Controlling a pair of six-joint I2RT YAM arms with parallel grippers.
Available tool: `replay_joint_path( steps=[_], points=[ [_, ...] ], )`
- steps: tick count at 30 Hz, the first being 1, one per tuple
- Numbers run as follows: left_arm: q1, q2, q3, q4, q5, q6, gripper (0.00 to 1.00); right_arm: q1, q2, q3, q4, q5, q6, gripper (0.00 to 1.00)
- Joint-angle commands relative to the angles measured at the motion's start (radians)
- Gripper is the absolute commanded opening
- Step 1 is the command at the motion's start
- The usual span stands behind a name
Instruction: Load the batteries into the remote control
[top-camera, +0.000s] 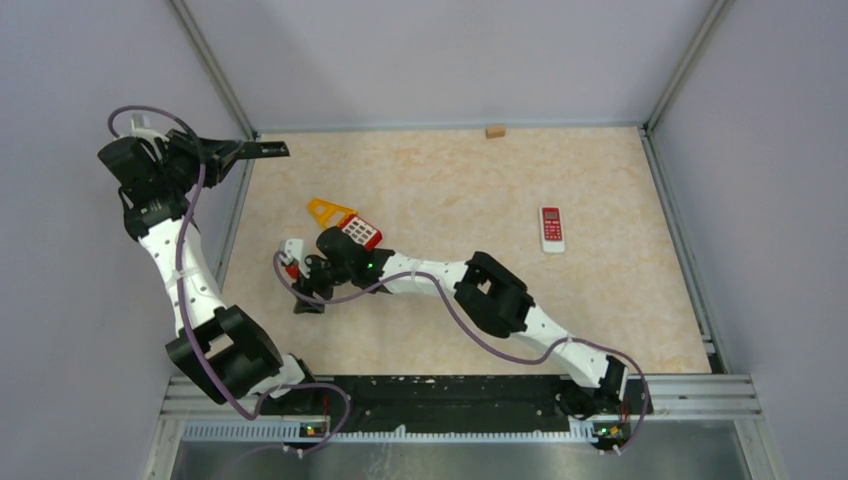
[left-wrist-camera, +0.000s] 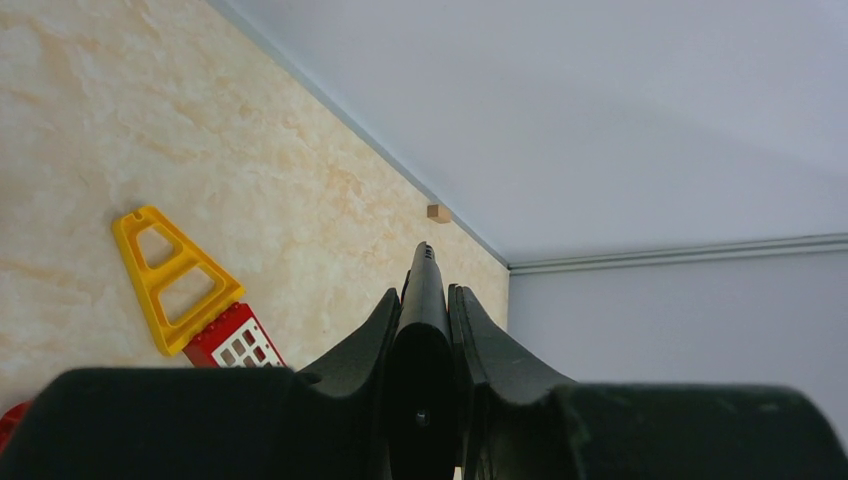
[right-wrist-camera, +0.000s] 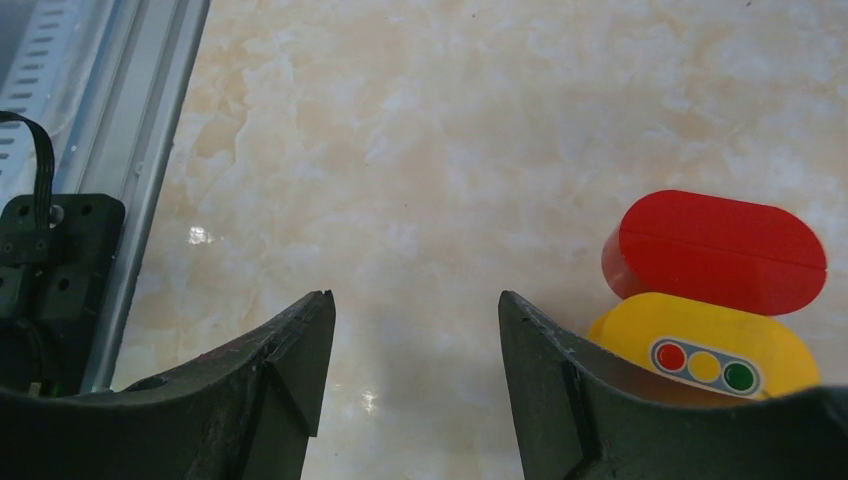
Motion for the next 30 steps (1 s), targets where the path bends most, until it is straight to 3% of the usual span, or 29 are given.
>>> replay_joint_path(
  steps=[1,17,27,30],
  points=[
    [0.013,-0.014,-0.023,0.083,0.037,-0.016,0.0,-0.04,0.051,0.092,-0.009,-0.086,0.042,0.63],
    [0.013,-0.022,-0.051,0.143,0.077,-0.07,0.0,-0.067,0.148,0.189,-0.104,-0.004,-0.071,0.62],
    [0.013,-0.021,-0.053,0.149,0.079,-0.075,0.0,-0.015,0.096,0.043,-0.119,0.12,-0.268,0.44],
    [0.013,-0.017,-0.048,0.15,0.08,-0.077,0.0,-0.005,0.082,0.008,-0.109,0.144,-0.287,0.35]
  ],
)
